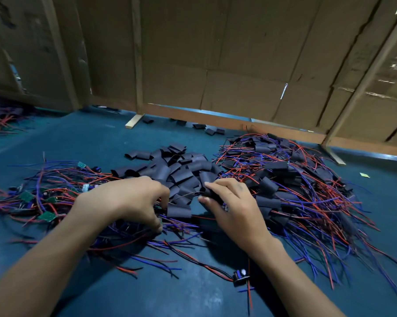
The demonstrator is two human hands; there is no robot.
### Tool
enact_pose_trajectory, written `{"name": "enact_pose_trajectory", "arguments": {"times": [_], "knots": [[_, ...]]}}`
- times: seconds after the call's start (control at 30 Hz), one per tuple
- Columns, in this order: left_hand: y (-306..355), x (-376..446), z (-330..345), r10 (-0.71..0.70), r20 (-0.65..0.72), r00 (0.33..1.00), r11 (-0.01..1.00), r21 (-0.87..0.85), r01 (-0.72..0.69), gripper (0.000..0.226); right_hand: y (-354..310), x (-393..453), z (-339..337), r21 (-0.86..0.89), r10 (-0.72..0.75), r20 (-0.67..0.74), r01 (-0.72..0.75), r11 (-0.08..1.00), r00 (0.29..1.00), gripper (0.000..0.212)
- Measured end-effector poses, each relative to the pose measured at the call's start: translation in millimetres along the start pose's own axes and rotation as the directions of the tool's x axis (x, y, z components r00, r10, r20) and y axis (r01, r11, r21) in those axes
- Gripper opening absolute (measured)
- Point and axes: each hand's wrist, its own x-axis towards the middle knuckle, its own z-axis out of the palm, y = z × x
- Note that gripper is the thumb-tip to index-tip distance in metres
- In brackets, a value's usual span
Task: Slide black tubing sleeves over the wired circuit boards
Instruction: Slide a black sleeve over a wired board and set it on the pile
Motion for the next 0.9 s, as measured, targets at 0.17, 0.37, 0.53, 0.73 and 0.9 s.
{"name": "enact_pose_trajectory", "arguments": {"times": [0.17,0.37,0.53,0.73,0.9], "knots": [[-8.7,-2.1,-6.9,0.074,-0.312,0.947,0.996,-0.032,-0.089,0.014,8.8,1.6,-5.4,-0.019,0.086,-0.038,-0.087,0.996,0.996,0.027],[-15.2,1.0,-0.9,0.063,-0.137,0.989,0.984,-0.157,-0.084,0.044,13.8,1.8,-7.2,0.003,0.095,-0.046,-0.095,0.995,0.994,0.023],[-7.6,11.9,6.0,0.096,-0.145,0.985,0.995,-0.005,-0.098,0.024,16.8,1.4,-8.1,0.043,0.127,-0.089,-0.123,0.991,0.988,0.022],[-2.3,10.4,3.3,0.153,-0.598,0.786,0.975,-0.040,-0.221,0.029,14.4,2.6,-11.9,0.278,0.435,-0.115,-0.392,0.877,0.893,0.012],[7.6,14.1,10.5,0.148,-0.597,0.789,0.973,-0.055,-0.224,0.032,0.8,23.6,-25.1,0.857,0.773,0.140,-0.466,0.219,0.619,0.020]]}}
